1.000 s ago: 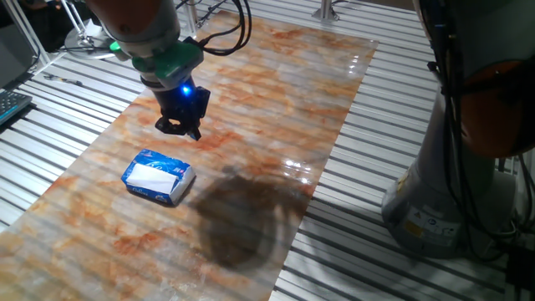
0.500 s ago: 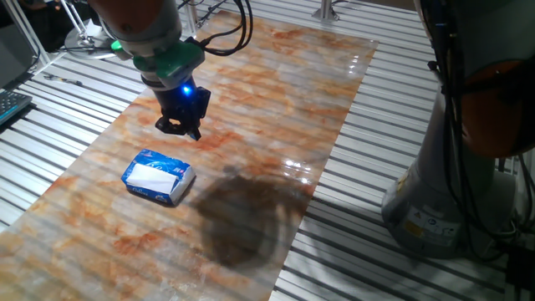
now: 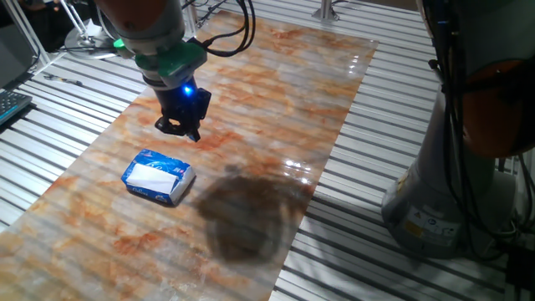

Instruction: Pull out a napkin

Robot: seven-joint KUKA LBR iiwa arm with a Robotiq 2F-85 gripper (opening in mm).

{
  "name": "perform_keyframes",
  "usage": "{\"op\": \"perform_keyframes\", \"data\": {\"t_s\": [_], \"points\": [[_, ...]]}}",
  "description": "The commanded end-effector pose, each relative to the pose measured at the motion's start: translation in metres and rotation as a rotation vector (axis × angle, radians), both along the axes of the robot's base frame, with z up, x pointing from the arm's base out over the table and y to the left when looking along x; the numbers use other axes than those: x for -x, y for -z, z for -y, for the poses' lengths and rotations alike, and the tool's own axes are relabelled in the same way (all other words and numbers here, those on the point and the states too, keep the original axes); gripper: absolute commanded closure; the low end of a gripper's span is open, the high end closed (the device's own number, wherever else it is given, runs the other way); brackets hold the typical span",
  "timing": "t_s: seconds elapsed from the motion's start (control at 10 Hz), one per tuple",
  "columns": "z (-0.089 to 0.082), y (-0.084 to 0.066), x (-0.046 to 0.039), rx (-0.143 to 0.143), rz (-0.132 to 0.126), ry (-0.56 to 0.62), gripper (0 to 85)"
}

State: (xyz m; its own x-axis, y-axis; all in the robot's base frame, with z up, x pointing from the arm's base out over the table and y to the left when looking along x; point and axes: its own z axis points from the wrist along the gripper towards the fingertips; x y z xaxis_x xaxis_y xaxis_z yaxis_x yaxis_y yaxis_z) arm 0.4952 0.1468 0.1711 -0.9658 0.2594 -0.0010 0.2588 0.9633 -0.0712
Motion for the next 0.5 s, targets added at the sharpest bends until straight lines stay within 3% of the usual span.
{"op": "perform_keyframes", "data": {"t_s": [0.0,0.4], "points": [[-0.003,0.003,0.0000,0.000,0.004,0.005,85.0],[-0.019,0.007,-0.0093,0.008,0.005,0.036,85.0]]}}
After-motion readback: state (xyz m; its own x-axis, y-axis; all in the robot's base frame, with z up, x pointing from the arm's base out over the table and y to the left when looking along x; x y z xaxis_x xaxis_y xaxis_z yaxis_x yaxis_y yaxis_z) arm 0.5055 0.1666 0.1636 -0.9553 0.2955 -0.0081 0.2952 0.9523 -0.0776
